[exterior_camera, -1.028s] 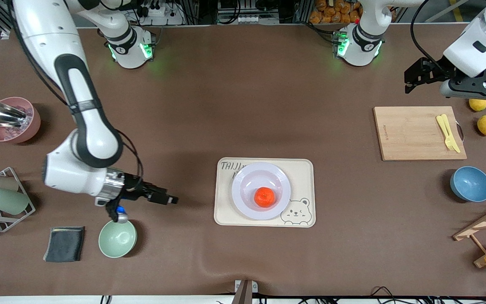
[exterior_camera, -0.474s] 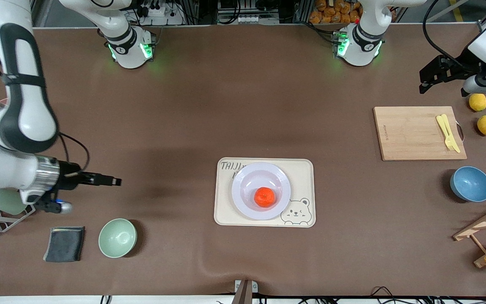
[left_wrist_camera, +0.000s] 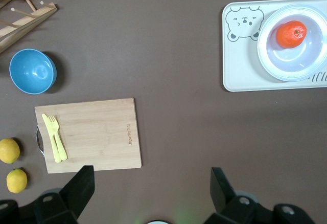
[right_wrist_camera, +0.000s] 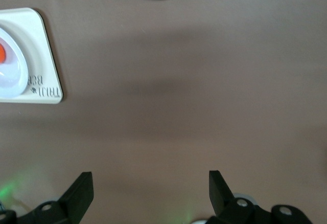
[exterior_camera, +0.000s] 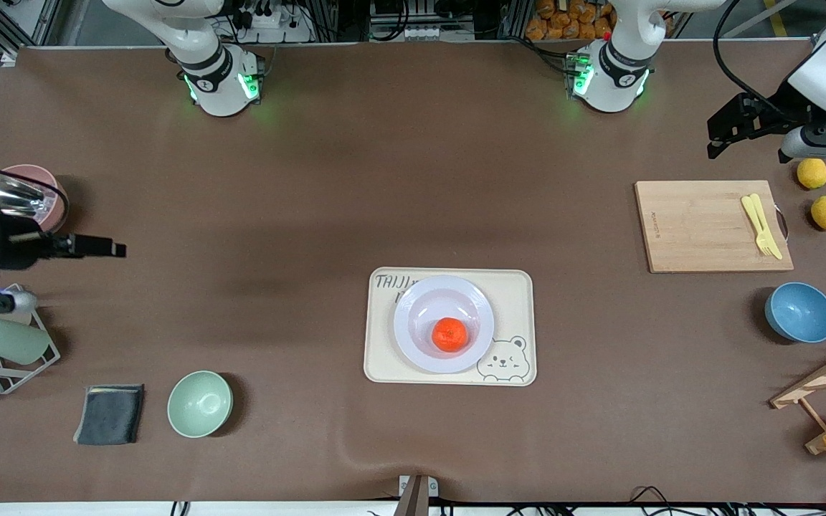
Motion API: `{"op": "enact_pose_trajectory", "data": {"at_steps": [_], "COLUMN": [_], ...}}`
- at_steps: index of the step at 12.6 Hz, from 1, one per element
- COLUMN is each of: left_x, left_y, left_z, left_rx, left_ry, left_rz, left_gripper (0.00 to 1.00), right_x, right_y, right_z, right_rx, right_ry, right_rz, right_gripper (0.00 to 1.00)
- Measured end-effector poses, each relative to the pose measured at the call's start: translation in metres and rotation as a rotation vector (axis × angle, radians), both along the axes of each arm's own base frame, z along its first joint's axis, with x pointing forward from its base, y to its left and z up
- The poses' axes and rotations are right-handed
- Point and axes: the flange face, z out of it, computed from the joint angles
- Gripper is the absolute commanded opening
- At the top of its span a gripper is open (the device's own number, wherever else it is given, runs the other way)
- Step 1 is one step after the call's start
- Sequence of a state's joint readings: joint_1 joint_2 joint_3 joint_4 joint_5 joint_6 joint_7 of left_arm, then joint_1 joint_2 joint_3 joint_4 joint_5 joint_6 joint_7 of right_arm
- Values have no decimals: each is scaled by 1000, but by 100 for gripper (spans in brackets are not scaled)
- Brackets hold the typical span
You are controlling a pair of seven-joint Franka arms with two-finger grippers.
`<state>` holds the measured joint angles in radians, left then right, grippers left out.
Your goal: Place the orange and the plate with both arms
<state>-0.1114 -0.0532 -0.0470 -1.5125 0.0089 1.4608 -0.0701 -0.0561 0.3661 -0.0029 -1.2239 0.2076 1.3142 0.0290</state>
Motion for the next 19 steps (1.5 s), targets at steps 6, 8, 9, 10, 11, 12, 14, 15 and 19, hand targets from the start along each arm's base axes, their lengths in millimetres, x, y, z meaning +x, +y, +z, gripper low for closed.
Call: {"op": "enact_pose_trajectory", "data": {"at_steps": [6,8,9,10,11,12,14,15,19], "left_x": [0,0,0,0,0,0,0,-1,-1], "left_y": [-3,-3,-3,-3,-3,-3,-3,-3,-5], "left_z": [0,0,0,0,0,0,0,0,0], "left_rx": [0,0,0,0,0,0,0,0,0], "left_ry": [0,0,0,0,0,0,0,0,0], "left_rz": [-3,-3,-3,-3,-3,-2,-2,-4,-7], "left_gripper": [100,100,100,100,100,100,100,100,100], "right_x": [-32,-32,-35,-39,-44,-47,-53,-55,-61], "right_y": [50,48,43,37,29,17,-16,-30,-33], "right_z": [50,37,29,23,20,18,16,16,18], "right_rx": [-177,-177,-175,-173,-170,-160,-127,-114,-104], "right_ry": [-36,-62,-75,-79,-80,-81,-79,-79,-97], "right_rz": [22,14,12,13,17,22,18,10,6], "right_gripper": [100,100,100,100,100,100,100,100,100]}}
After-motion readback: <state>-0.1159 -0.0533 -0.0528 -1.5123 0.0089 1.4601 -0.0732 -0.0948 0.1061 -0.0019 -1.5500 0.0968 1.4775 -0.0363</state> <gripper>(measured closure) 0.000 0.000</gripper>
